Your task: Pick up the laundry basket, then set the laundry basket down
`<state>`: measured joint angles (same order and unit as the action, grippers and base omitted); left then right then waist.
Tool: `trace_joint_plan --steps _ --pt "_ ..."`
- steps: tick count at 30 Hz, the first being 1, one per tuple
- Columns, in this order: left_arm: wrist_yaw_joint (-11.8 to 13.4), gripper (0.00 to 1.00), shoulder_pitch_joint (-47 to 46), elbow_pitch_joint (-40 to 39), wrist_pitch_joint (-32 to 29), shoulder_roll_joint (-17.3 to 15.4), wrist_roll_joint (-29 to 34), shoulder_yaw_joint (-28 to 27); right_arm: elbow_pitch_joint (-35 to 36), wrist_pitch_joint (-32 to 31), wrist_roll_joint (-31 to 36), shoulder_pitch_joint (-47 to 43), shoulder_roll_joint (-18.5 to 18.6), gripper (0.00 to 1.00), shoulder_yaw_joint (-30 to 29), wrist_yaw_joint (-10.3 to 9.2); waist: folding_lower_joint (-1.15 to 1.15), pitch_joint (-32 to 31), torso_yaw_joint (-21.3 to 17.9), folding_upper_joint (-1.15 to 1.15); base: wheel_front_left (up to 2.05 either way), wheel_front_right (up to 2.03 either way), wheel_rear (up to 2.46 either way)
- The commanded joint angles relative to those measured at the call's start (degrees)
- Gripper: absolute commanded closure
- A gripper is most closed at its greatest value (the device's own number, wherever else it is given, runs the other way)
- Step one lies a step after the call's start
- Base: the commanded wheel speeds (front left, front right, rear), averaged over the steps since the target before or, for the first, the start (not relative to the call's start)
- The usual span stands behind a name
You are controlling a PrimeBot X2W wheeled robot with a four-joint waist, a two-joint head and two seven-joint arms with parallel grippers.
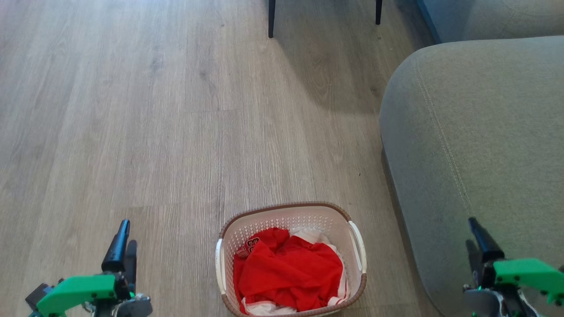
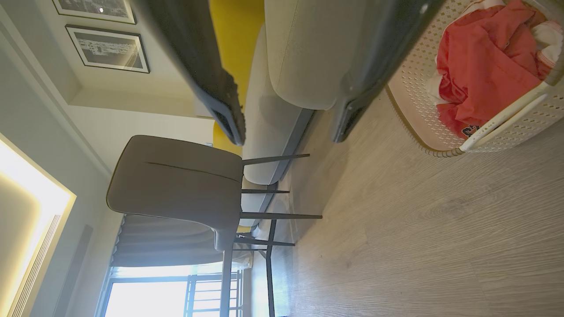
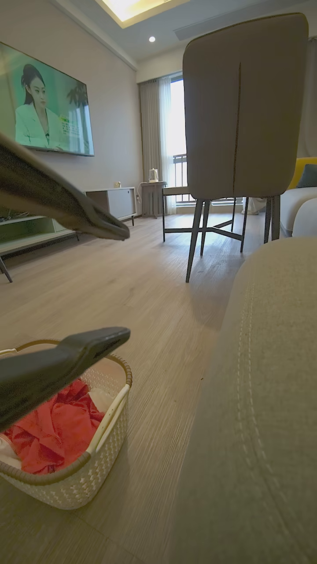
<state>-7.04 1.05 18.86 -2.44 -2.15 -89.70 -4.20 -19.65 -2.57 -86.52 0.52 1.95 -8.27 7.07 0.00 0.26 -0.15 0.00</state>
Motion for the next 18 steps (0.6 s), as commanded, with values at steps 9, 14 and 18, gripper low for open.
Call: trace_joint_plan --steps 9,14,18 --pt "-0.1 0.0 -3.8 -3.5 1.9 -0.4 3.9 -2.0 6.1 2.0 8.4 4.2 0.3 0.0 -0.8 0.12 0.0 0.1 0.2 0.0 0.0 0.0 0.0" --pt "-0.1 0.0 -4.2 -4.6 2.7 -0.4 6.4 -2.5 9.2 2.8 14.6 5.1 0.4 0.0 -0.1 0.13 0.0 0.3 0.3 0.0 0.0 0.0 0.0" --pt "-0.1 0.0 -4.6 -5.1 3.4 -0.5 8.9 -2.6 11.2 3.5 19.3 5.7 0.4 0.0 0.9 0.15 0.0 0.5 0.4 0.0 0.0 0.0 0.0"
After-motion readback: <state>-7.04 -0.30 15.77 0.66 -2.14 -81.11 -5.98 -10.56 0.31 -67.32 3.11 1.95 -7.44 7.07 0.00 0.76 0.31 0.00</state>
